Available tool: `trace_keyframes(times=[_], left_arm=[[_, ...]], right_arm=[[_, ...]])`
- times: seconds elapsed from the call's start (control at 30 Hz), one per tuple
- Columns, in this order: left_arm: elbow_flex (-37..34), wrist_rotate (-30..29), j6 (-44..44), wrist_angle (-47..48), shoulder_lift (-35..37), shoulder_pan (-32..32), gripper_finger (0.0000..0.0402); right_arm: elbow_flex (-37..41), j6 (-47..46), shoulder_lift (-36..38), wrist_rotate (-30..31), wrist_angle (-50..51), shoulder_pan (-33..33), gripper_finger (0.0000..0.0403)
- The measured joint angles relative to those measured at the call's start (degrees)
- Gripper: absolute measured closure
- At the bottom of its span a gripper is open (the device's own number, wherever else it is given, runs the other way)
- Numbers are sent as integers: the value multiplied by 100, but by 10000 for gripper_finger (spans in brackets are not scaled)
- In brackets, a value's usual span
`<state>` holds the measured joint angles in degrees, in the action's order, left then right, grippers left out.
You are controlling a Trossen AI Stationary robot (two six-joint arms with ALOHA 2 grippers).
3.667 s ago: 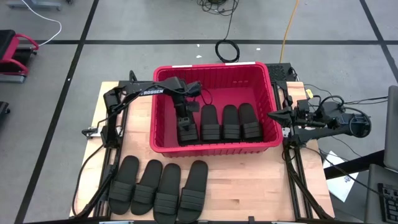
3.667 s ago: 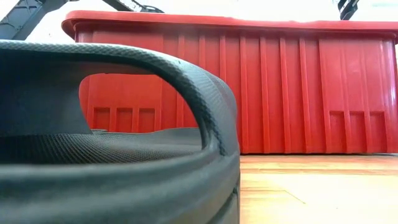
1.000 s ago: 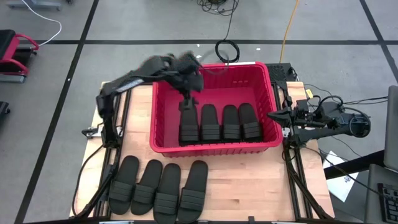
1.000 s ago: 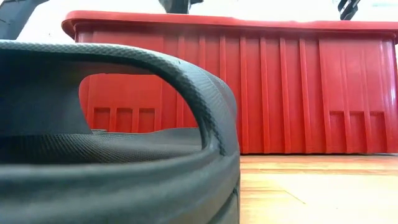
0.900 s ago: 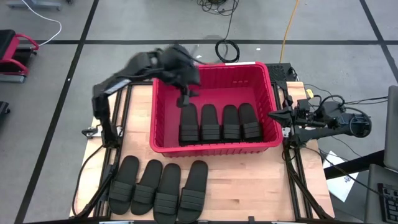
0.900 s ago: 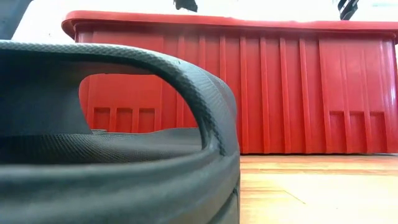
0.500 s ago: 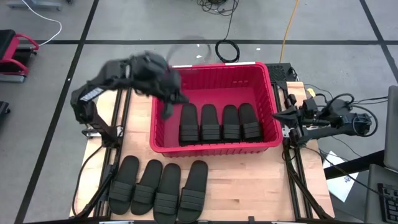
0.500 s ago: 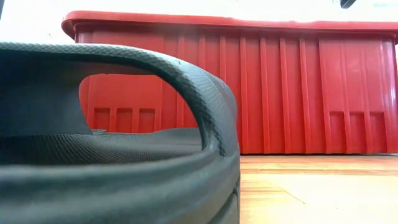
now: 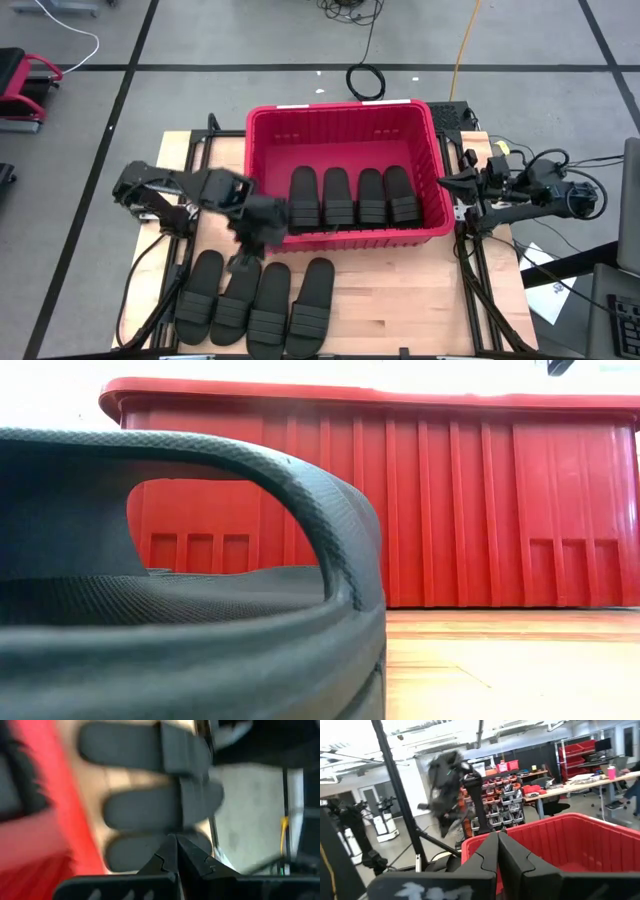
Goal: Pick and place slides into bin
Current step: Adjust the red bin
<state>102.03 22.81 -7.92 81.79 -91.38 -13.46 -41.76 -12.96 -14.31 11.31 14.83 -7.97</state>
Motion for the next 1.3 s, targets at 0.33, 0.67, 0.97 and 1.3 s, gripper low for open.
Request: trace_keyframes(times=[0.33, 0.67, 0.97, 1.3], left_arm=[[-957, -462, 120, -392, 416, -457, 401], [-1979, -541, -231, -1721, 418, -36, 401], [-2014, -601, -313, -1723, 422, 606, 401], [-2014, -554, -308, -1810, 420, 950, 401]], right_arm=[[0, -561, -26, 165, -22, 0, 403], [0, -1483, -477, -1942, -26, -2, 403], [2, -1437, -894, -2700, 79, 0, 403], [2, -1633, -712, -3121, 486, -2, 403]])
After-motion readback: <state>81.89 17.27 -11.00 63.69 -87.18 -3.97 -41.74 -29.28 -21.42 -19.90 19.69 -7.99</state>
